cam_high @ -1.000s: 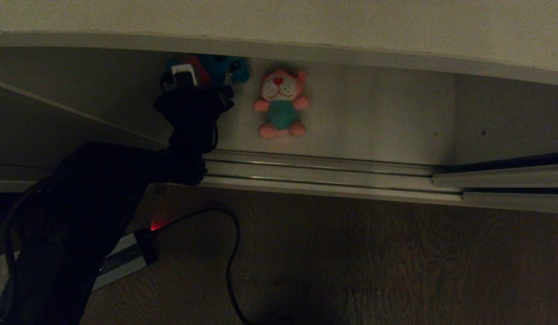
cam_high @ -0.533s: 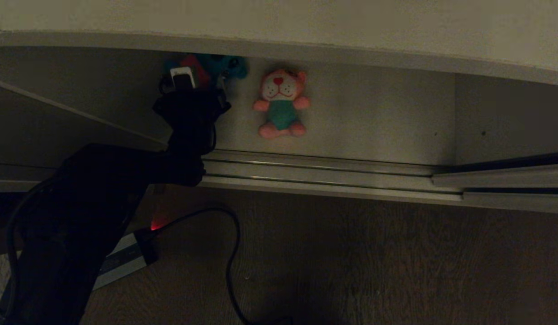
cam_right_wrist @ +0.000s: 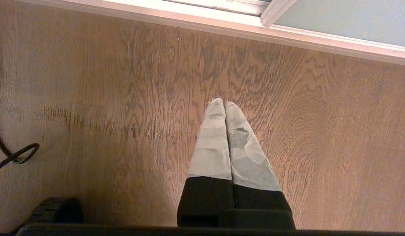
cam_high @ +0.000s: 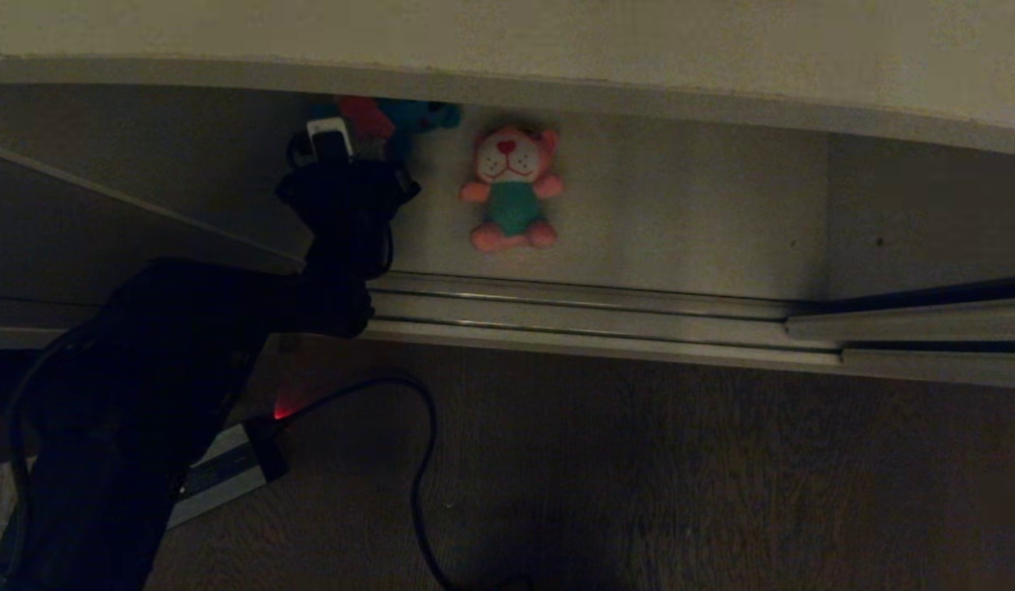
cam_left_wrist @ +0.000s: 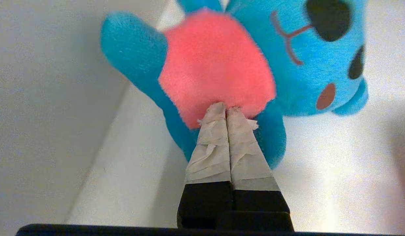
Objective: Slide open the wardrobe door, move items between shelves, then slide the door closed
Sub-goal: Place the blue doll on the higher shelf
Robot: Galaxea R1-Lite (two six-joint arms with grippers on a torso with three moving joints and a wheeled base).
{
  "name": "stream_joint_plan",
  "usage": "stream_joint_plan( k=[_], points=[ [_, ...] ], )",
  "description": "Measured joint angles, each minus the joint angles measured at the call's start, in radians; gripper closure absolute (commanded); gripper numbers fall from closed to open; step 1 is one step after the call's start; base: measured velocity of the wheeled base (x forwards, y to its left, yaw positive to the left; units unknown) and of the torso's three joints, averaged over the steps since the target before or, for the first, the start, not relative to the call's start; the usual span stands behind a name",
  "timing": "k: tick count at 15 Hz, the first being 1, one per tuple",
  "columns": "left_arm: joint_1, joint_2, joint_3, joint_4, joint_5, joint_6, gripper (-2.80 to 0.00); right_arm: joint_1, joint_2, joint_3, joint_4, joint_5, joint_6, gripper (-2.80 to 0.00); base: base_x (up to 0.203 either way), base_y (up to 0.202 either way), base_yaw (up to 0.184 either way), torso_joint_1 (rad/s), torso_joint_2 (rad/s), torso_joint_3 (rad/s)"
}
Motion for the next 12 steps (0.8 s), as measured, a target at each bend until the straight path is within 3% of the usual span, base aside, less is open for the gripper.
stream_joint_plan(
  k=[3,8,12],
  points=[
    [-0.016,-0.048,0.024,0.021,0.005,-0.021,0.00,0.000,0.000,0.000,0.000,0.000,0.000,0.00,0.000,0.000,0.000,0.000,0.00,0.000],
    [-0.074,-0.161,0.194,0.042,0.010,-0.055,0.00,0.000,0.000,0.000,0.000,0.000,0.000,0.00,0.000,0.000,0.000,0.000,0.00,0.000],
    [-0.088,-0.195,0.243,0.034,0.059,0.026,0.00,0.000,0.000,0.000,0.000,0.000,0.000,0.00,0.000,0.000,0.000,0.000,0.00,0.000]
  ],
)
